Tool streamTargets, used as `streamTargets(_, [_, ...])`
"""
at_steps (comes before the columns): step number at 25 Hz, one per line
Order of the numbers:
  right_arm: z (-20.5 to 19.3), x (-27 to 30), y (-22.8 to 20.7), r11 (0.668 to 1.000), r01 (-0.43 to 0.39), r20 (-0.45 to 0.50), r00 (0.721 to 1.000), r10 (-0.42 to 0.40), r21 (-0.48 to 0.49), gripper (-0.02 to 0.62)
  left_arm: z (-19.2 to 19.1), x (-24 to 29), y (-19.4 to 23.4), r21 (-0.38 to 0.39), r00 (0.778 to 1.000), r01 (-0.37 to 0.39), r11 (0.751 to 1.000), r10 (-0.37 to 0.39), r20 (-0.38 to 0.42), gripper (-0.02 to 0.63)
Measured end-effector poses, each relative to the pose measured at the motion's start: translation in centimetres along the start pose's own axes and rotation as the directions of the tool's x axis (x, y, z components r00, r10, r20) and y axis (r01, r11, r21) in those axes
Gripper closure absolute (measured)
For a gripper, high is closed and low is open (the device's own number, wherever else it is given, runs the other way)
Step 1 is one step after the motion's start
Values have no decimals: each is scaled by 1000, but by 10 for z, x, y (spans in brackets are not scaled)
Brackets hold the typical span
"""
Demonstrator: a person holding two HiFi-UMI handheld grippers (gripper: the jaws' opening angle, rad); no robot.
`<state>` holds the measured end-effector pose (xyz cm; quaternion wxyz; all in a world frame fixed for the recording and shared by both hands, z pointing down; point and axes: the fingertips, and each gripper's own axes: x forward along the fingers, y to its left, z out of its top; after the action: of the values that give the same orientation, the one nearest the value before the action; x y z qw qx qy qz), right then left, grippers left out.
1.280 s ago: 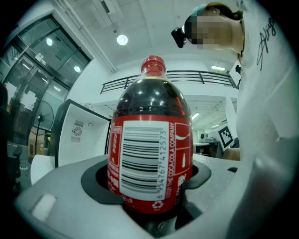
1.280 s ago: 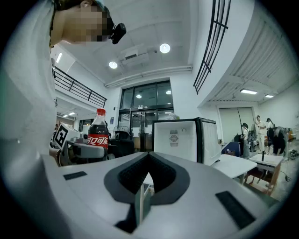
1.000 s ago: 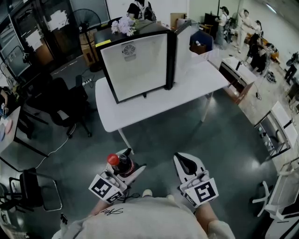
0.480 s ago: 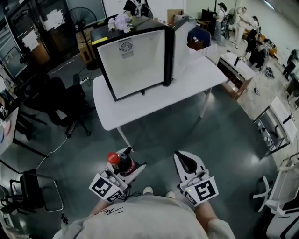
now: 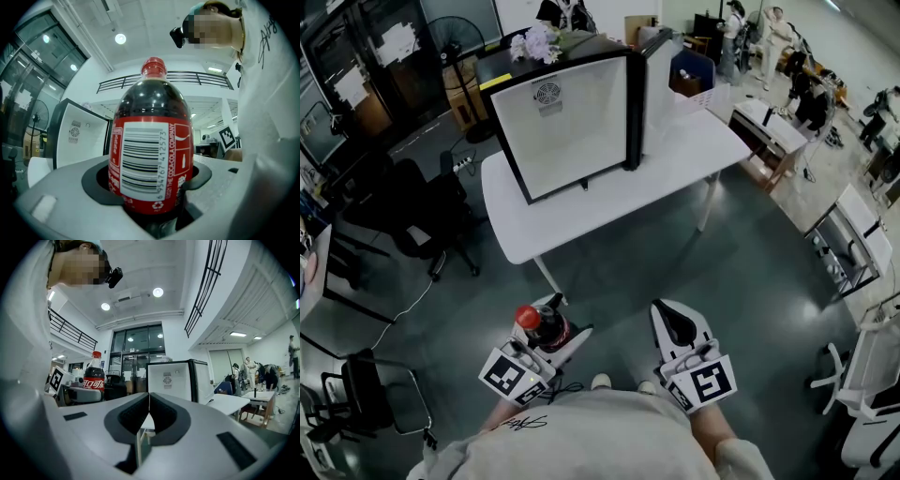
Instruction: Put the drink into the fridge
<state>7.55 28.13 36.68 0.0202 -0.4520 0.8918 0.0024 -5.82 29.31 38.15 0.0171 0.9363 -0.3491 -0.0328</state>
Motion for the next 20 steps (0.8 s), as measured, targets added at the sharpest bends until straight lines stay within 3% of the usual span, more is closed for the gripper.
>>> streamTargets(9, [-7, 10, 17, 997, 57, 15, 998, -58, 48, 584, -1, -19, 16, 13, 999, 38, 999, -38, -8, 281])
streamTargets(20, [-9, 12, 31, 994, 106, -7, 994, -106, 38, 584, -12, -24, 16, 39, 994, 100, 994, -99, -40, 282])
